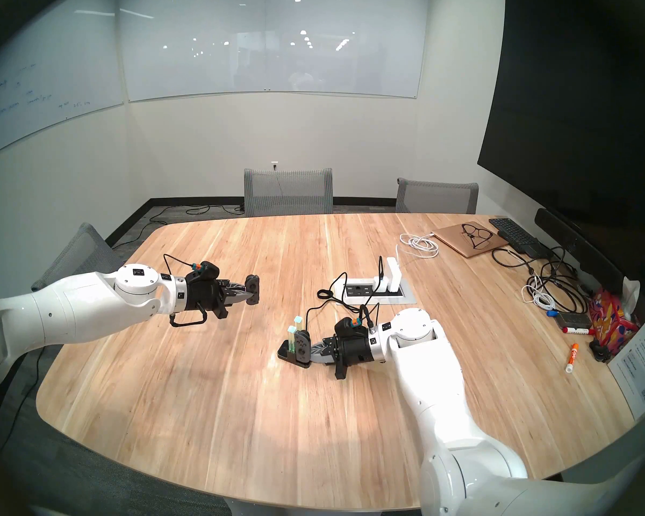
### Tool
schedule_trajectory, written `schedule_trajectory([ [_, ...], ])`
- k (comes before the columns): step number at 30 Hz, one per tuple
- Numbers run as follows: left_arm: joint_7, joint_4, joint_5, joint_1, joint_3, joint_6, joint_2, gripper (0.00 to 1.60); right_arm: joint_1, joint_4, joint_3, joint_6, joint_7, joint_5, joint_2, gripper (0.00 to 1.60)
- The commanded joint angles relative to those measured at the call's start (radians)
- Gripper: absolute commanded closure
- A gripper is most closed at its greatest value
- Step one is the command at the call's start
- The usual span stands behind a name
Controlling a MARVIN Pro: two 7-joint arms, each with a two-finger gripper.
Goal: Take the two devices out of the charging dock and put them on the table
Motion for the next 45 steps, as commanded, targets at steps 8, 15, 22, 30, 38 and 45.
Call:
schedule_trajectory([
  [8, 0.036, 0.007, -0.012, -0.023, -0.006, 0.074, -0.006, 1.6, -0.006, -0.002, -0.007, 0.001, -0.002, -0.001, -0.013, 1.6],
  [15, 0.036, 0.008, -0.008, -0.025, -0.007, 0.08, -0.006, 1.6, -0.006, -0.002, -0.007, 0.001, -0.002, -0.001, -0.013, 1.6],
  [22, 0.036, 0.009, -0.008, -0.025, -0.008, 0.081, -0.007, 1.6, -0.006, -0.002, -0.007, 0.001, -0.002, -0.001, -0.013, 1.6],
  [30, 0.036, 0.009, -0.008, -0.025, -0.008, 0.08, -0.007, 1.6, -0.006, -0.002, -0.007, 0.001, -0.002, -0.001, -0.013, 1.6],
  [38, 0.035, 0.009, -0.007, -0.024, -0.008, 0.08, -0.007, 1.6, -0.006, -0.002, -0.007, 0.001, -0.002, -0.001, -0.013, 1.6],
  [45, 0.037, 0.003, -0.007, -0.025, -0.009, 0.081, -0.004, 1.6, -0.006, -0.002, -0.006, 0.001, -0.002, -0.001, -0.013, 1.6],
])
